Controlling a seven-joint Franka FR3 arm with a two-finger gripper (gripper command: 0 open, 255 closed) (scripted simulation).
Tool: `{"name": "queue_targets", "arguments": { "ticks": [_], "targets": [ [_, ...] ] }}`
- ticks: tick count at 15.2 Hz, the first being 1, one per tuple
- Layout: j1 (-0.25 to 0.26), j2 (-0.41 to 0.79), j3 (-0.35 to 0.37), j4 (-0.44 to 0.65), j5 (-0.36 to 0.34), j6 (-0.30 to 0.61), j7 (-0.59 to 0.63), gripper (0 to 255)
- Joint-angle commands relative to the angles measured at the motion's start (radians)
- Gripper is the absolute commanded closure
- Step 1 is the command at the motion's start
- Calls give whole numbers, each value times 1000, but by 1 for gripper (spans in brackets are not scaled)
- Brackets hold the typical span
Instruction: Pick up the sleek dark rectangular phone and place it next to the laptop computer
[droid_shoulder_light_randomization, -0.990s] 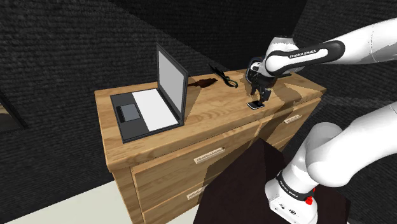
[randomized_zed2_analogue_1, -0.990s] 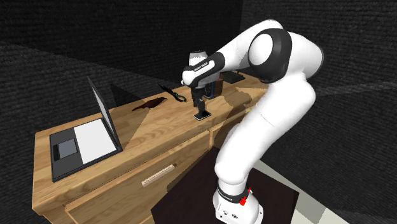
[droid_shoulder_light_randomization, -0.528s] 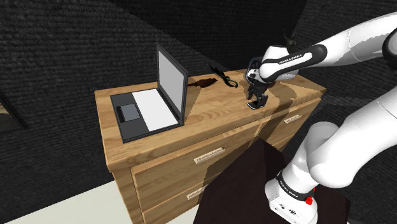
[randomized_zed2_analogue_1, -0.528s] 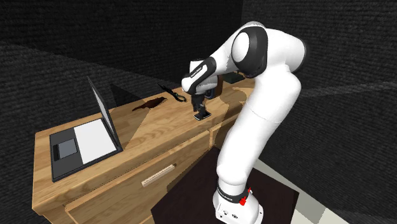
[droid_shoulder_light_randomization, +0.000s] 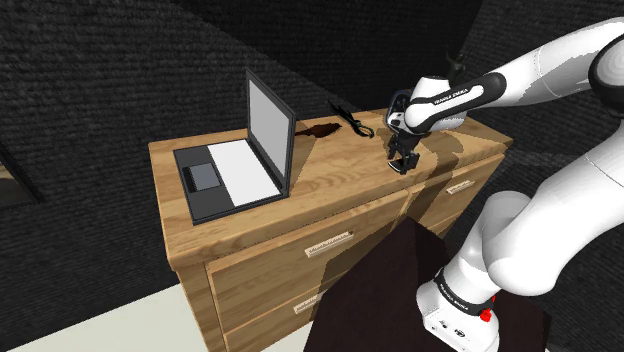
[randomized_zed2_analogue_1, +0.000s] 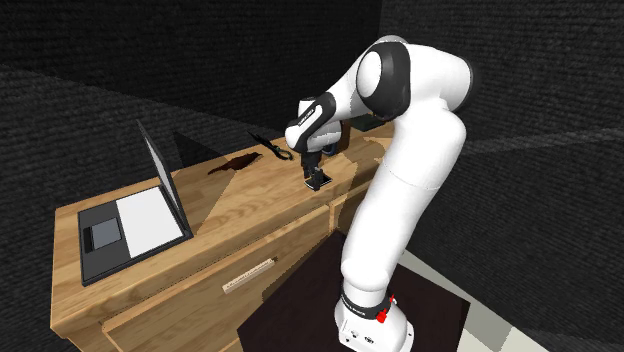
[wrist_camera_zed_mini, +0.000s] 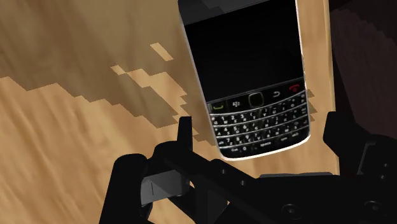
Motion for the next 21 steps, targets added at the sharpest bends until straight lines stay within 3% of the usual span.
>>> {"name": "queue_targets", "arguments": {
  "ticks": [1,2,3,12,21],
  "targets": [
    [0,0,0,0,0,0,0,0],
    [0,0,0,0,0,0,0,0],
    [0,0,0,0,0,0,0,255],
    [0,0,0,0,0,0,0,255],
    [-36,-107,64,56,-52,-150,45,255]
  ]
}}
